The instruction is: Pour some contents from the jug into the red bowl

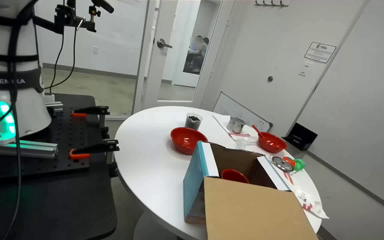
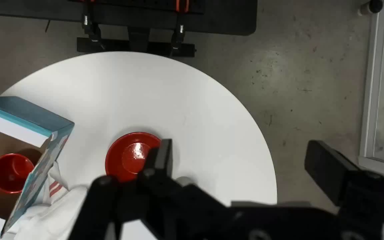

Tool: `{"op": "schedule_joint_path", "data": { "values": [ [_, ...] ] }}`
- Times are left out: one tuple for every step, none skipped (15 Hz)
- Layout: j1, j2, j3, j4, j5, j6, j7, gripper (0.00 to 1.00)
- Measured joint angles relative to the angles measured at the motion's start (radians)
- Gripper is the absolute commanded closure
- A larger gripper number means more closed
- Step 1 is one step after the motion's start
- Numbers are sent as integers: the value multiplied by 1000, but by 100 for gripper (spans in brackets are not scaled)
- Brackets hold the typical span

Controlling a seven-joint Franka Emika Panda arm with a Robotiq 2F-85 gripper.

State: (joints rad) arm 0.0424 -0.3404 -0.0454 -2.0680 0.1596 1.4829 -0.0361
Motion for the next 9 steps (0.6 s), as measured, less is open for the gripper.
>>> {"op": "schedule_joint_path", "data": {
  "values": [
    [0,0,0,0,0,0,0,0],
    [-2,0,2,0,0,0,0,0],
    [-4,0,6,-1,0,3,0,0],
    [-4,0,12,-3,-4,9,1,0],
    [-5,0,22,-7,-12,20,6,0],
    [-4,1,35,-13,-21,33,16,0],
    [-4,2,41,-17,-23,35,18,0],
    [-4,2,43,-17,-23,35,18,0],
    [-5,2,42,-17,-23,35,18,0]
  ]
}}
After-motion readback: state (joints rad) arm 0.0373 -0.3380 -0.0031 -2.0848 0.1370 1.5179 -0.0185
